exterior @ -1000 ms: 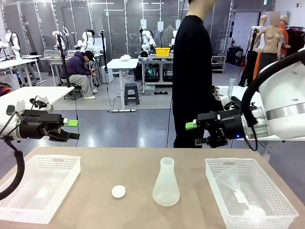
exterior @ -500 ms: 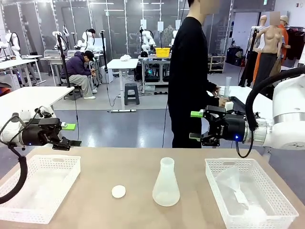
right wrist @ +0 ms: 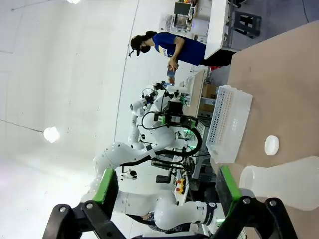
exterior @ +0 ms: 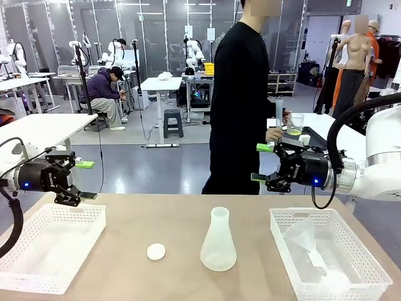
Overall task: Prepare the solutions needed for the experiment.
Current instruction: Pick up the Plastic Funnel and insert it into the Big flask.
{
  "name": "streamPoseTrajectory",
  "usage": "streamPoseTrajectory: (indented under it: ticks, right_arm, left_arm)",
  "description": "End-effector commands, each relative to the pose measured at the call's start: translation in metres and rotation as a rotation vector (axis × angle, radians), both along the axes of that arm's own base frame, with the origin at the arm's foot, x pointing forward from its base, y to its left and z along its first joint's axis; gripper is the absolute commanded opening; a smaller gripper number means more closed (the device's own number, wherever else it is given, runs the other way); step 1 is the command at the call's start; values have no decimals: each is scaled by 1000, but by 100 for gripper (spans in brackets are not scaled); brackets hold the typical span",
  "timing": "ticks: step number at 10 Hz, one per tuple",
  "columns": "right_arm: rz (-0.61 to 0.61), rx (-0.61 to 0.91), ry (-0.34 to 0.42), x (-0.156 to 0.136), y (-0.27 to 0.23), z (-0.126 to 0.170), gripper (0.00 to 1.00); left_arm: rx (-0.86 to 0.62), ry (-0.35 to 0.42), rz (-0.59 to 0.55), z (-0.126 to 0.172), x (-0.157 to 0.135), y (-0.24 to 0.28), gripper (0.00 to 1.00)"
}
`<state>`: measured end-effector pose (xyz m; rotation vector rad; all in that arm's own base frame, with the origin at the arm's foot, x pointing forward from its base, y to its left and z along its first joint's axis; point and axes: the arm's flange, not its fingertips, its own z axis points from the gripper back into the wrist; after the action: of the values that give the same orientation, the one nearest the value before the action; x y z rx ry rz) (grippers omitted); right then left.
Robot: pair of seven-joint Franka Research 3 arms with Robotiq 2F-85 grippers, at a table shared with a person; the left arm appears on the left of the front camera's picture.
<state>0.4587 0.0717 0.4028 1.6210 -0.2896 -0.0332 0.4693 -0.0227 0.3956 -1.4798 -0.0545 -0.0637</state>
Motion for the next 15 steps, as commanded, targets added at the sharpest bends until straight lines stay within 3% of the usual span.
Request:
streamPoseTrajectory:
  ticks: [1, 3, 6, 7, 8, 10, 14, 15]
  right_arm:
    - [29, -169, -150, -1, -1, 0, 100]
    - [118, -392, -333, 6, -5, 9, 100]
    - [231, -800, -698, 20, -7, 23, 100]
    - [294, -899, -761, 20, -10, 25, 100]
    - [353, -990, -738, 21, -14, 25, 100]
    - [428, -1050, -774, 17, -22, 20, 100]
    - [507, -1299, -918, 10, -36, 9, 100]
    - [509, -1312, -882, 10, -40, 7, 100]
  left_arm:
    - [18, -3, 13, -3, 1, -2, 100]
    - [18, -3, 13, -3, 1, -2, 100]
    - [18, -3, 13, -3, 1, -2, 100]
    - [18, -3, 13, -3, 1, -2, 100]
    - [18, -3, 13, -3, 1, -2, 100]
    - [18, -3, 13, -3, 1, -2, 100]
    - [18, -3, 13, -3, 1, -2, 100]
    - [18, -3, 13, -3, 1, -2, 100]
